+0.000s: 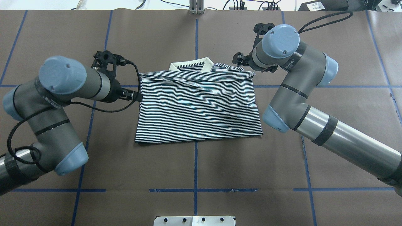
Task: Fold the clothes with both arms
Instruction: 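Move the left gripper to the near folded edge while the right holds still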
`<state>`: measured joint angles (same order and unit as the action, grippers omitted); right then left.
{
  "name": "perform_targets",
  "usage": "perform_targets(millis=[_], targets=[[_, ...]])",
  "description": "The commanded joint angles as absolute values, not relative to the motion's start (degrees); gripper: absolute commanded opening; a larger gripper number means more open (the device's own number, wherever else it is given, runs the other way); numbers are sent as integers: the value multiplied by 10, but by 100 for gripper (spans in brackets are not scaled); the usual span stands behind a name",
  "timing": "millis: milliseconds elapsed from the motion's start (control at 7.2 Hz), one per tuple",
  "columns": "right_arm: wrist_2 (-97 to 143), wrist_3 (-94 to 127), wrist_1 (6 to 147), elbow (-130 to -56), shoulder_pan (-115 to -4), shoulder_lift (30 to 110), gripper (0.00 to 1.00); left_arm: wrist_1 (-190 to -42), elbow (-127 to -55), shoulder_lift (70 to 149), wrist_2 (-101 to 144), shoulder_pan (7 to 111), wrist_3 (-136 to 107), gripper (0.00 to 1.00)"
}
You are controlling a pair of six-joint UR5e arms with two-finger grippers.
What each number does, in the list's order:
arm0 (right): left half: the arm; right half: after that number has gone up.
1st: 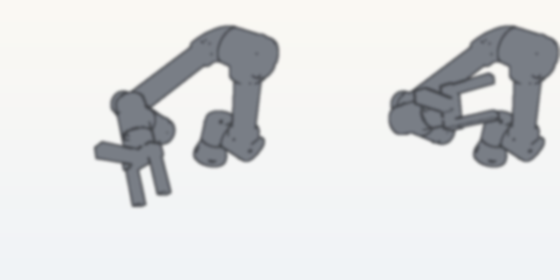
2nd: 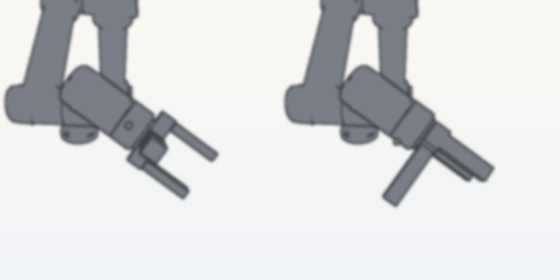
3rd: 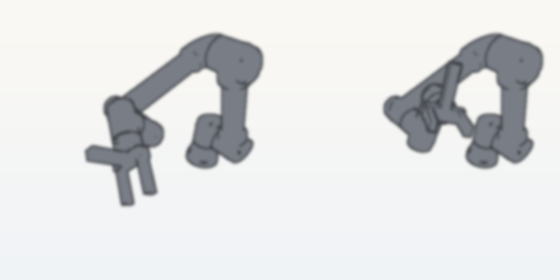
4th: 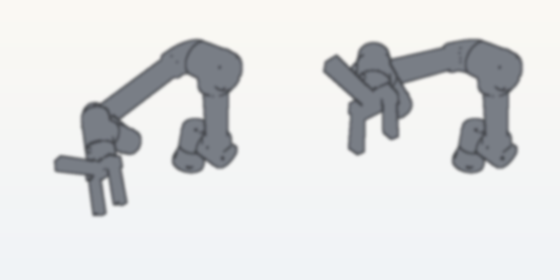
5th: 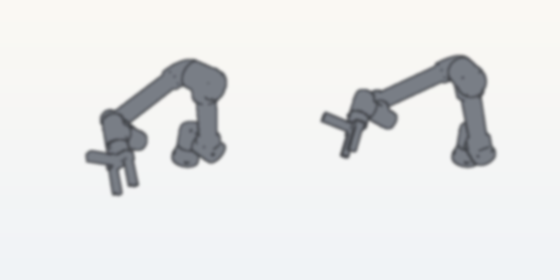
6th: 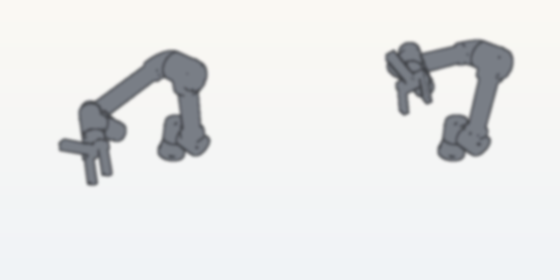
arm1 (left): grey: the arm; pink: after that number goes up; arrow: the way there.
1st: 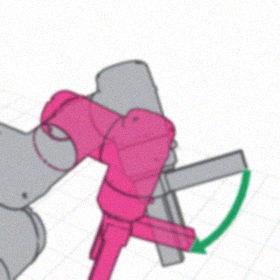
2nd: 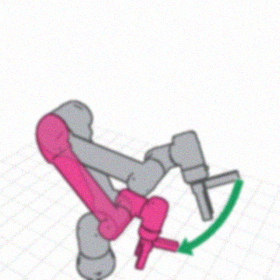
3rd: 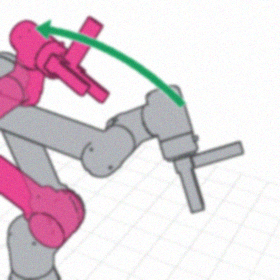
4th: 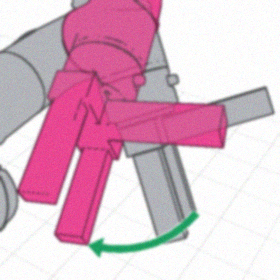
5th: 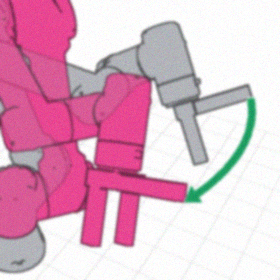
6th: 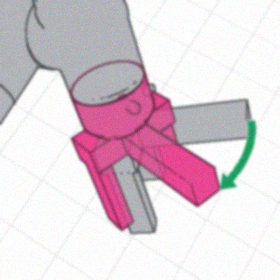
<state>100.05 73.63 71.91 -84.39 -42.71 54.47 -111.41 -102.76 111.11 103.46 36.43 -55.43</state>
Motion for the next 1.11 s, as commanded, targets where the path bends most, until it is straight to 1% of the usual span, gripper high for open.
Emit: perform_targets(millis=[0, 139, 278, 695, 834, 973], targets=[[1004, 730, 719, -861, -428, 554, 100, -1176, -1042, 1068, 999, 287, -674, 62], [1004, 730, 719, -861, -428, 554, 100, -1178, -1035, 1070, 993, 259, -714, 52], [1006, 731, 719, -861, -429, 554, 100, -1178, -1033, 1070, 982, 244, -717, 49], [1007, 730, 719, -862, -429, 555, 100, -1178, -1033, 1065, 981, 244, -718, 46], [1006, 731, 719, -862, -429, 555, 100, -1178, -1033, 1065, 981, 243, -718, 40], [1007, 731, 719, -862, -429, 555, 100, -1178, -1033, 1065, 980, 243, -717, 22]])
